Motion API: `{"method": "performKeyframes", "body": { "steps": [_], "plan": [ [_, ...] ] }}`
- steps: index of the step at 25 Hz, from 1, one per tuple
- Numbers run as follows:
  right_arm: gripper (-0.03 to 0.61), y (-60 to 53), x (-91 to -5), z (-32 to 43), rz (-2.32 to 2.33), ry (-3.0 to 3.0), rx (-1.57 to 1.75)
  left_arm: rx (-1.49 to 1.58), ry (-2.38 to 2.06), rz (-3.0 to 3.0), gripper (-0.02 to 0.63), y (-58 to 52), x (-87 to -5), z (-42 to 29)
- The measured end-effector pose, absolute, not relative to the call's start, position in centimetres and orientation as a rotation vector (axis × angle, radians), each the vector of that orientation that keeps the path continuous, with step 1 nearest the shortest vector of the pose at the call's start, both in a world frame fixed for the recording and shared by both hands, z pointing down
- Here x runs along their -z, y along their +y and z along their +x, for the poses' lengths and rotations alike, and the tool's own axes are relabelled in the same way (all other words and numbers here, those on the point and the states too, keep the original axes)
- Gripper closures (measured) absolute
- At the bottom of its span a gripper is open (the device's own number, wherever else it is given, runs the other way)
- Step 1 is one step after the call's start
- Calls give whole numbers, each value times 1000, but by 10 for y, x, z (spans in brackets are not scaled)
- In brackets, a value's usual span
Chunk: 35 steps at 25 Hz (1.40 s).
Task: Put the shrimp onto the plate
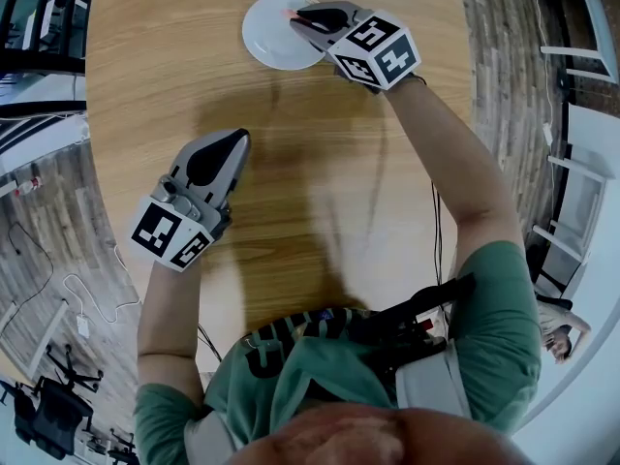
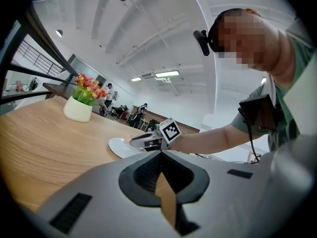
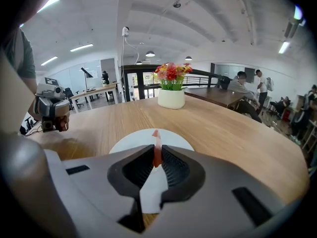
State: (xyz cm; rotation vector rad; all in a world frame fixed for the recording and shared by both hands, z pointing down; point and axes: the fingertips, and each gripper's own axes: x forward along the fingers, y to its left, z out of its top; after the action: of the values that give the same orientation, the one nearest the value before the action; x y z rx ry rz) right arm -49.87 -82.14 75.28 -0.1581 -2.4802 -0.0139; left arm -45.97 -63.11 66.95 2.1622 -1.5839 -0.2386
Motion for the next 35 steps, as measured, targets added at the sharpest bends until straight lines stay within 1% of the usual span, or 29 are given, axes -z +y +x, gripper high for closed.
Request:
{"method": "performKeyframes", "body": {
  "steps": [3,4,5,6,15,21,26,31,35],
  "plan": [
    [523,-820,-751,-501,-158,-2495,63,242,-1578,2162,618,-631,-671,-458],
    [488,-819,-751,-502,-161,-2504,70,240,-1575,2163,618,-631,-672,-457],
    [432,-818,-750,-502,-163,-2512,72,239,-1573,2163,620,-630,-673,-456],
    [402,-818,-748,-503,-164,-2519,71,240,-1571,2162,618,-630,-674,-456],
    [402,-819,-742,-504,-135,-2547,11,237,-1560,2157,620,-629,-674,-455],
    [402,-813,-732,-488,-105,-2553,-65,222,-1551,2179,620,-621,-662,-449],
    [402,-800,-716,-470,-73,-2594,-196,199,-1557,2172,618,-600,-648,-441],
    [402,-779,-710,-447,-84,-2570,-234,190,-1549,2168,618,-582,-630,-428],
    [402,-757,-693,-447,-146,-2576,-245,195,-1562,2171,618,-567,-612,-424]
  ]
}}
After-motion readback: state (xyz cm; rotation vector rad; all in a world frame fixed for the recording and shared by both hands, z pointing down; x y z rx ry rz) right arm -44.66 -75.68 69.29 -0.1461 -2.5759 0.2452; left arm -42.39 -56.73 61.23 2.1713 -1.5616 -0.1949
